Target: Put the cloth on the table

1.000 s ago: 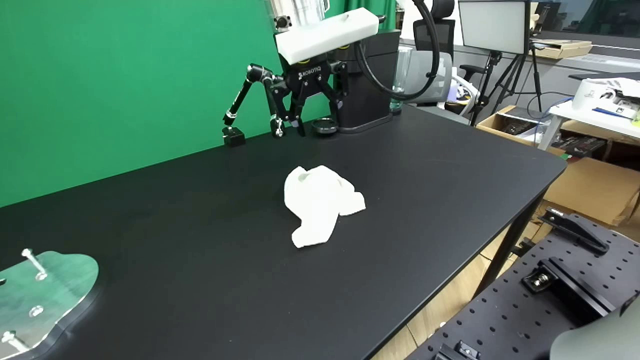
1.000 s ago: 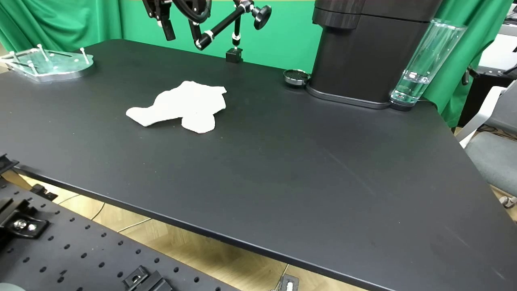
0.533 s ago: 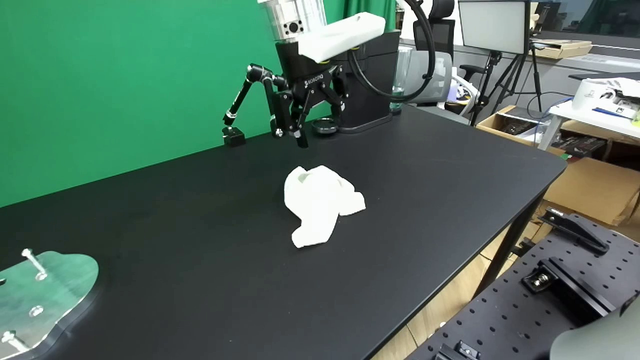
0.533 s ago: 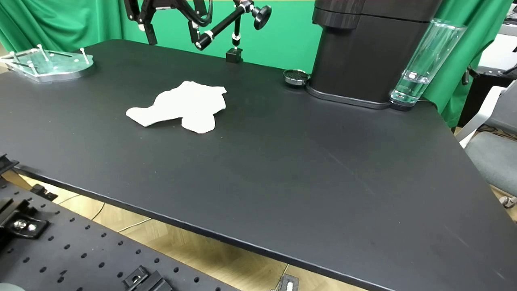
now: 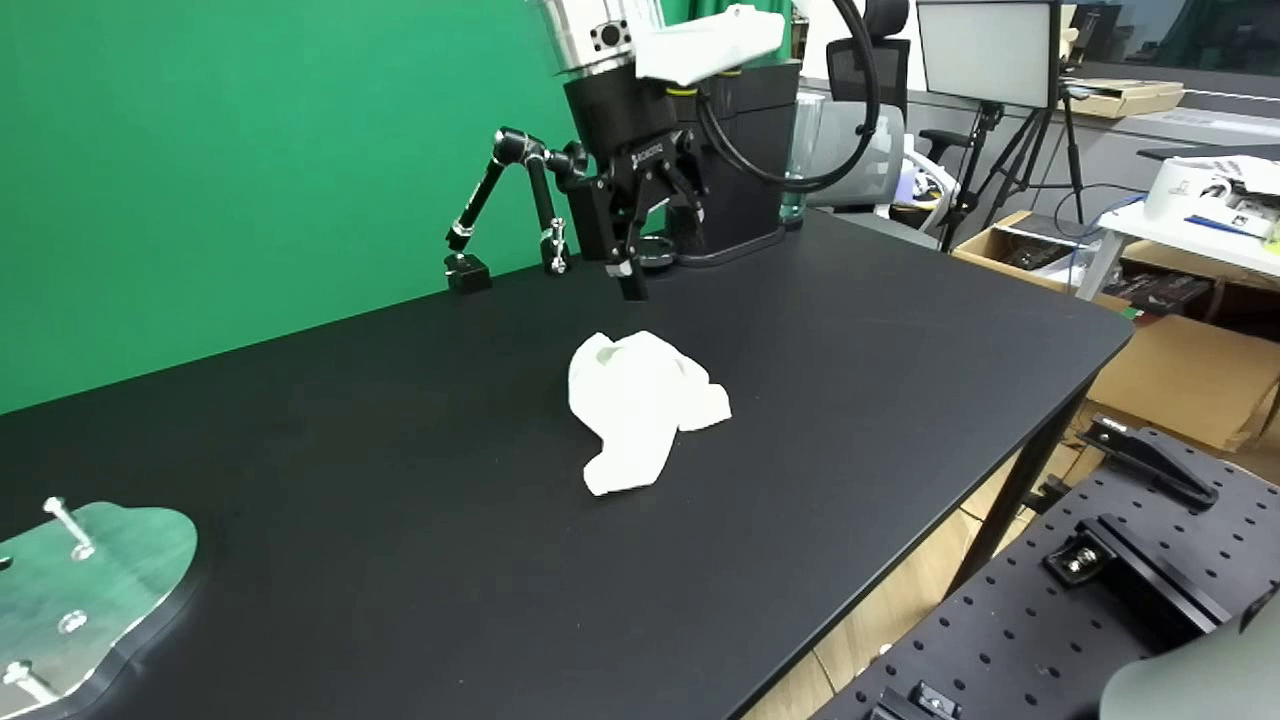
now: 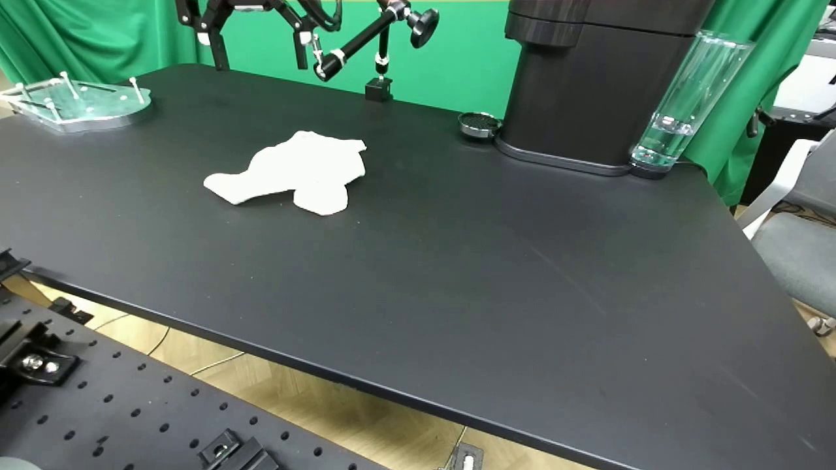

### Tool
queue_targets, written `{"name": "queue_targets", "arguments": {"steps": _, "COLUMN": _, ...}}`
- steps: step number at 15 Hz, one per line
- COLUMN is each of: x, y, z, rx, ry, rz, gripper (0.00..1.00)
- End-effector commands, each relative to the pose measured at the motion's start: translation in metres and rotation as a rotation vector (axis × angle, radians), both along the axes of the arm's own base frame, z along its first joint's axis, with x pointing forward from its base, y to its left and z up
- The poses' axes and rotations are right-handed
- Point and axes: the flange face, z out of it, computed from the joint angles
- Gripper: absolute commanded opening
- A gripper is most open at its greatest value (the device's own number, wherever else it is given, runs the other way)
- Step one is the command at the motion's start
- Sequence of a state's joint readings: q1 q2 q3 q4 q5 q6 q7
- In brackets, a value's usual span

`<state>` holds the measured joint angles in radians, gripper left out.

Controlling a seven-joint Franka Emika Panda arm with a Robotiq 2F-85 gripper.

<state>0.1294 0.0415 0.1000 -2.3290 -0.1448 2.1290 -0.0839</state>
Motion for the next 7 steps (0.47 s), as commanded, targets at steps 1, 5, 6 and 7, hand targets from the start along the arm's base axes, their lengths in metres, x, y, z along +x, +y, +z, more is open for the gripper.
{"name": "queue_targets", "arguments": {"steps": 1, "x": -0.0018, "y": -0.0002, "z": 0.0058, "rx": -0.004, "ry": 0.003, "rz": -0.013, "gripper": 1.0}}
{"name": "queue_targets", "arguments": {"steps": 5, "x": -0.0031, "y": -0.0003, "z": 0.011, "rx": -0.007, "ry": -0.001, "rz": -0.028, "gripper": 1.0}}
{"name": "queue_targets", "arguments": {"steps": 6, "x": -0.0032, "y": -0.0003, "z": 0.0106, "rx": -0.007, "ry": 0.0, "rz": -0.029, "gripper": 1.0}}
{"name": "queue_targets", "arguments": {"steps": 7, "x": -0.0033, "y": -0.0003, "z": 0.0104, "rx": -0.007, "ry": 0.0, "rz": -0.029, "gripper": 1.0}}
